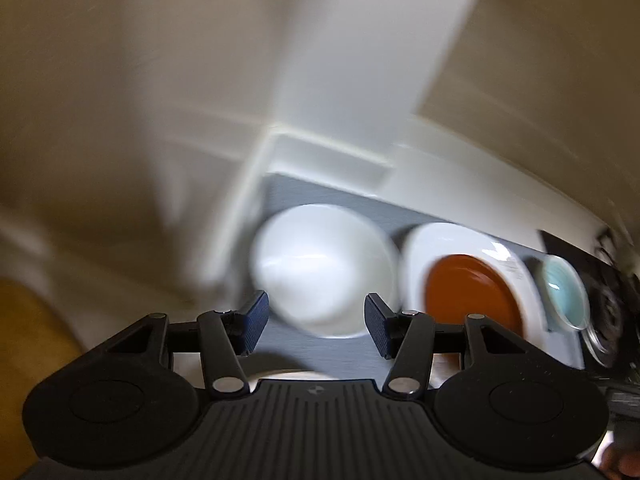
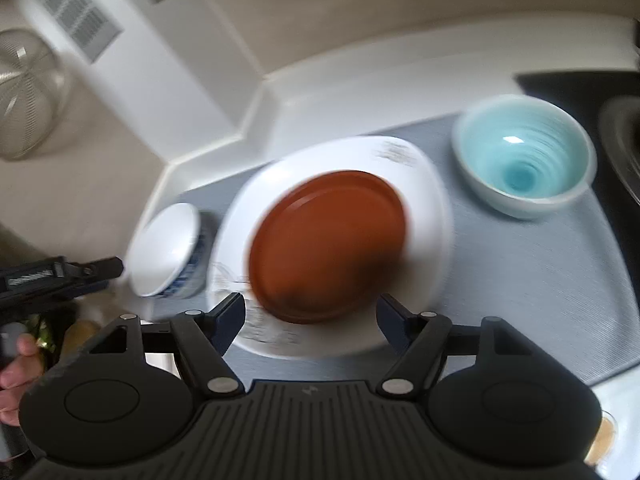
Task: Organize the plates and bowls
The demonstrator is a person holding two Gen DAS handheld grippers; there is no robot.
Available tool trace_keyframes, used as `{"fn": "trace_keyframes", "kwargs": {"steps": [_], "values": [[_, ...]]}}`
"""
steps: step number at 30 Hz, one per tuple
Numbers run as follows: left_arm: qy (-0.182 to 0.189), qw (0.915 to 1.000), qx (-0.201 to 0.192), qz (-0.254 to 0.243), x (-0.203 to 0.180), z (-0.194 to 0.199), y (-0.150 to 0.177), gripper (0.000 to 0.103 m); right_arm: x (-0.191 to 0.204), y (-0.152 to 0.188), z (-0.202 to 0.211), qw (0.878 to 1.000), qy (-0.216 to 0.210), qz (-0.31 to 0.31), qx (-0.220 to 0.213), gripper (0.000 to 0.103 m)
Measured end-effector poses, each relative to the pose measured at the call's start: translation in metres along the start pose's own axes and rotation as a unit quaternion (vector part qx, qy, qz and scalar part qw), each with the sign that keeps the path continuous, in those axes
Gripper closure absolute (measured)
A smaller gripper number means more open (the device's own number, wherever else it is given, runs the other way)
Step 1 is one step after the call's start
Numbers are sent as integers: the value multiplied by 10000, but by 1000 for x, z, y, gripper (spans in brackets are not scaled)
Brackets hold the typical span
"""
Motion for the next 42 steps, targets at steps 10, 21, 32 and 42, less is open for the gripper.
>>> {"fn": "trace_keyframes", "kwargs": {"steps": [10,21,32,42], "values": [[122,9990,57,431,17,-34,6,93,72,-16,-43,9962,-566,652,145,47],[-74,9957,246,894,29,-37,5,86,104,-25,-84,9945,-726,706,269,63],[-248,9909,446,1242,35,-46,11,87,105,-10,-98,9942,-283,857,581,63],[-72,9898,685,1246,41,-31,25,89,108,3,-106,9947,-279,637,752,85]]}}
Point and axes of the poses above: each gripper's, at about its wrist camera, not at the fingertips, and z roughly against the way its jaws point, x to its left, y to its underside, the point moved 5 cm from there along -z, roughly the way its jaws point, and after that the axes turned 5 degrees about -x, right-handed, at the moved point
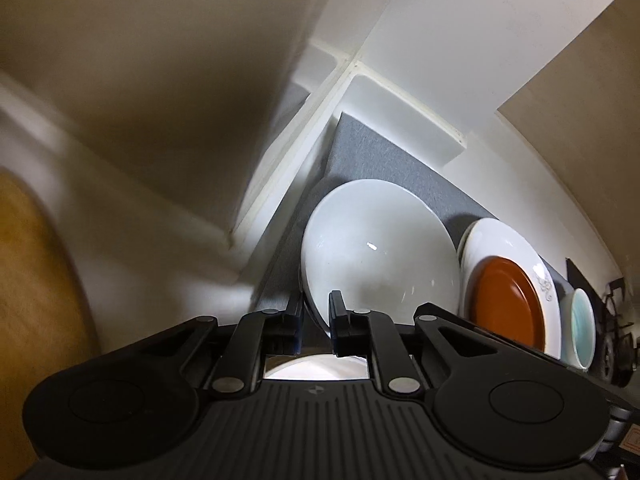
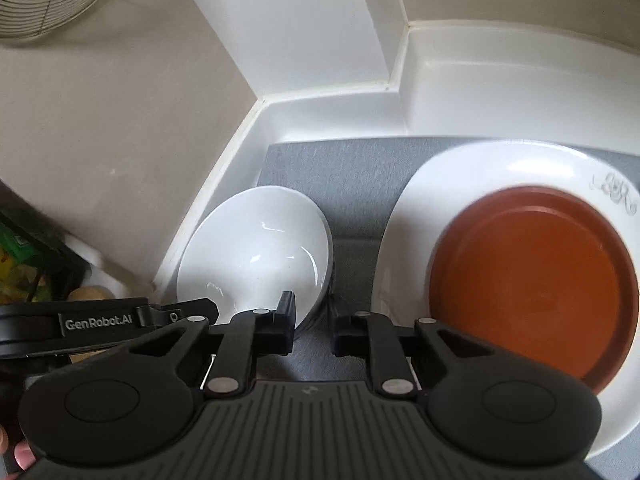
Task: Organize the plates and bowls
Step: 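Lift the blue-patterned bowl and carry it toward the plate stack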
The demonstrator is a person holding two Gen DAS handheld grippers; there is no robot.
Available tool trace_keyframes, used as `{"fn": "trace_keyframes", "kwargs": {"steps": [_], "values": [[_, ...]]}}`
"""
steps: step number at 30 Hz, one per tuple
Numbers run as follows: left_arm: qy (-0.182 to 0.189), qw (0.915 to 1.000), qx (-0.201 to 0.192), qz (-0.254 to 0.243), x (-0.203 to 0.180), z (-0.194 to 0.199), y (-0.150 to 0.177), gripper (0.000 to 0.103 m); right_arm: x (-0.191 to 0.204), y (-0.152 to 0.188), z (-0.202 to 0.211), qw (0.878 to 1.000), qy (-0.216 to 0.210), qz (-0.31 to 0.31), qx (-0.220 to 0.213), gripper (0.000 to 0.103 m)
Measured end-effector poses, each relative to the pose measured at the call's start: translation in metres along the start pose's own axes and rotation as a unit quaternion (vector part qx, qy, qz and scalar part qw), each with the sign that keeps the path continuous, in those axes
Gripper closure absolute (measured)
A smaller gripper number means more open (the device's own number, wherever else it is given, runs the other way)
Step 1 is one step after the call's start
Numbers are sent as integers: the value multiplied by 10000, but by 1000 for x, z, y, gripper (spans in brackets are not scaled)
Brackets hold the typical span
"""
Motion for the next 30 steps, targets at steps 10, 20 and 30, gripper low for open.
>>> {"fn": "trace_keyframes", "kwargs": {"steps": [10,20,30], "values": [[227,9997,24,78,9,-11,-1,89,-4,1,10,10000,-57,-18,-21,85],[190,9995,97,231,12,-18,-2,90,-5,-6,-1,9999,-4,-47,-140,86],[475,9988,0,130,-18,24,-5,90,-5,-31,57,9975,-288,-64,-644,86]]}}
Point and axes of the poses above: each gripper's, at about its wrist camera, not at the fingertips, and z roughly against the way its jaws point, x to its left, y to its underside, the point moved 5 cm from there along -z, roughly the way its jaws point, and after that the axes turned 5 degrees about -x, right-handed, at the moved point
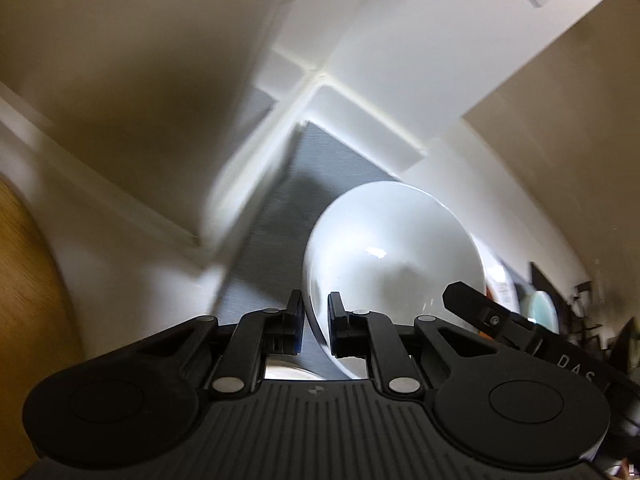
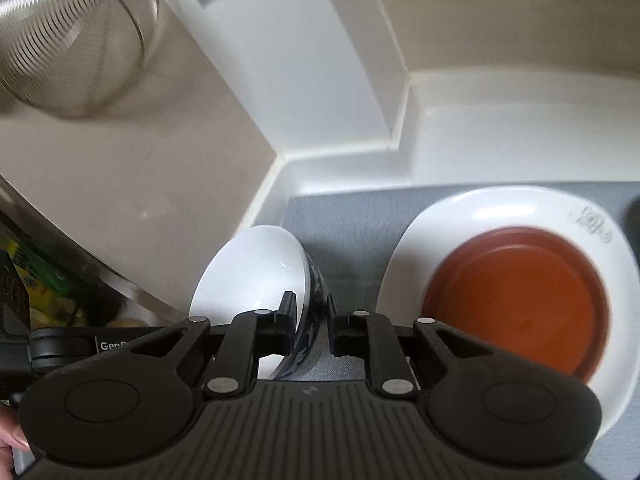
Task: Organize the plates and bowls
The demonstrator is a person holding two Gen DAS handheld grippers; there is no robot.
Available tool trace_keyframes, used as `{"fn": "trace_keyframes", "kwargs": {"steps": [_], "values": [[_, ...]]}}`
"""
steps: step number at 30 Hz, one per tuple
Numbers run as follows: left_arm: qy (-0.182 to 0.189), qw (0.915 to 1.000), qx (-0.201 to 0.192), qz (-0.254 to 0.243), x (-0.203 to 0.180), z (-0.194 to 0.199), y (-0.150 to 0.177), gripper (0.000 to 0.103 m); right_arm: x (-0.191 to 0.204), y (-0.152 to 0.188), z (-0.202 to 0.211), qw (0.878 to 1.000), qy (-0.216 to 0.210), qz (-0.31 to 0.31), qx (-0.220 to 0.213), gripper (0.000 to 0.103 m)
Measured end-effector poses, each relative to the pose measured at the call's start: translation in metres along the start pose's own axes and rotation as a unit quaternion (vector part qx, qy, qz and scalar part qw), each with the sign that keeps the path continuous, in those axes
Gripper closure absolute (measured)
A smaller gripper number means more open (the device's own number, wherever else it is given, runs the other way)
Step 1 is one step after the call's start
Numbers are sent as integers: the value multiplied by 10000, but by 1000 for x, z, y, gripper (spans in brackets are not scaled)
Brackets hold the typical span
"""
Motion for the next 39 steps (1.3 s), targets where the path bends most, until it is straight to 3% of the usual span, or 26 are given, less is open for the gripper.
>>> {"fn": "trace_keyframes", "kwargs": {"steps": [4,19,29,34,39], "values": [[309,9995,60,-27,-25,4,-2,90,-20,-4,27,9995,65,-263,-136,86],[761,9932,304,-827,-134,-28,3,88,-101,-6,89,9937,570,-727,-638,87],[643,9908,611,-1025,-146,-72,21,88,-131,5,79,9926,840,-726,-482,86],[558,9893,985,-921,-136,-101,32,88,-141,16,63,9923,981,-674,-351,87],[601,9898,910,-914,-133,-107,35,89,-144,22,55,9916,1014,-724,-337,86]]}}
Point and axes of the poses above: each gripper's, at about its wrist camera, not at the fingertips, and z roughly against the way its jaws point, x to its left, y to its underside, the point moved 5 cm from there along -z, roughly the way its jaws point, and after that the axes turned 5 degrees about -x, right-handed, at the moved point
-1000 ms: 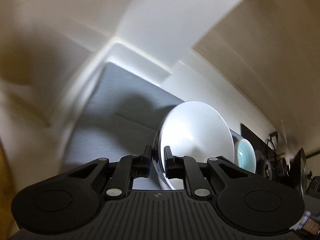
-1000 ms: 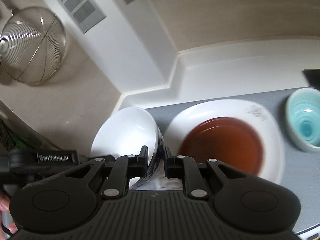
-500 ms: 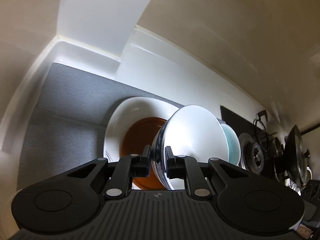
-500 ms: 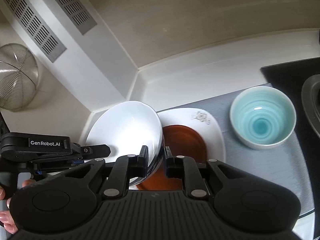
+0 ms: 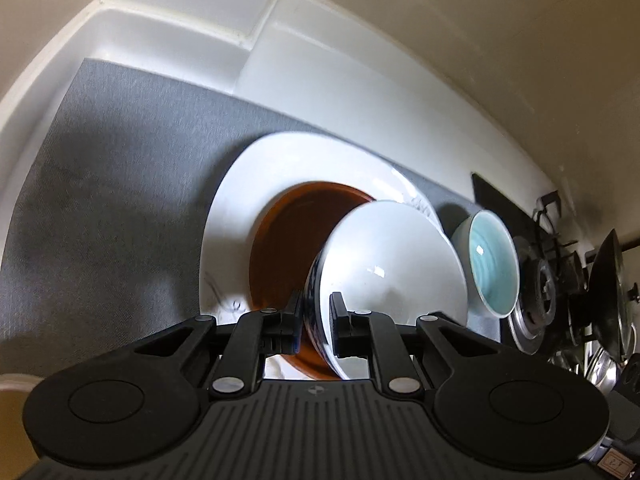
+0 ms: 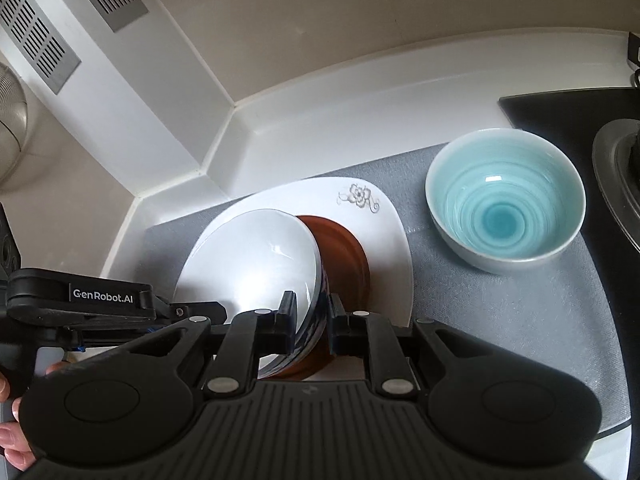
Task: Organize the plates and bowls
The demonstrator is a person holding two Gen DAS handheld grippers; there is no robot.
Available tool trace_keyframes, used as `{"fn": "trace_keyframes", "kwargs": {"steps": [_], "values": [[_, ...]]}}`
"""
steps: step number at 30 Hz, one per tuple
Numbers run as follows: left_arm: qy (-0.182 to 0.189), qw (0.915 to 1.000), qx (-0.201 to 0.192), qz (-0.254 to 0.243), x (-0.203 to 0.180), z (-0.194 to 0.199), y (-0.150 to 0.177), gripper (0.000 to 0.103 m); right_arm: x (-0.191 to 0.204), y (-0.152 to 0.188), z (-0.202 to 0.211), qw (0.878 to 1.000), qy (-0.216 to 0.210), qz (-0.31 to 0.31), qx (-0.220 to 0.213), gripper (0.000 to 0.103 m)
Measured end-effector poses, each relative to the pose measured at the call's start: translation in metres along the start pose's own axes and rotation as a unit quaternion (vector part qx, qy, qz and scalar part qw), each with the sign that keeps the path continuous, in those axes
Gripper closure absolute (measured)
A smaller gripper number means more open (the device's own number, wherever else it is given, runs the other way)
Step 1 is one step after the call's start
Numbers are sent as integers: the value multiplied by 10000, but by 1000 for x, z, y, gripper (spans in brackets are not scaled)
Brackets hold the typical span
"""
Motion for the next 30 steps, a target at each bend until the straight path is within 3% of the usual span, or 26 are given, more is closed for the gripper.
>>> {"fn": "trace_keyframes", "kwargs": {"steps": [12,16,21,23,26,28,30], "values": [[85,9997,72,195,8,1,-4,88,0,-7,-6,9998,-78,-168,46,86],[303,9975,179,612,16,0,-7,87,-3,-6,-7,9994,-183,-282,123,76],[345,9981,25,506,8,22,-12,87,-18,-7,25,9985,-149,-427,-298,75],[290,9989,-58,358,-1,31,-13,84,-29,-4,44,9965,-204,-622,-512,68],[350,9992,-73,165,-20,40,-13,63,-53,1,68,9929,-113,-901,-765,60],[404,9990,-157,-127,-38,41,-14,34,-69,4,79,9912,45,-985,-889,56],[442,9968,-282,-601,-60,40,-17,32,-88,3,85,9889,214,-1085,-994,50]]}}
Point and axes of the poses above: each gripper's, at about its wrist camera, not at the fingertips, and z roughly against the way its jaws point, x to its left, y to its underside, the point moved 5 cm from there along -z, roughly the way its jaws point, and after that the axes turned 5 degrees about -x, right-handed, at the moved point
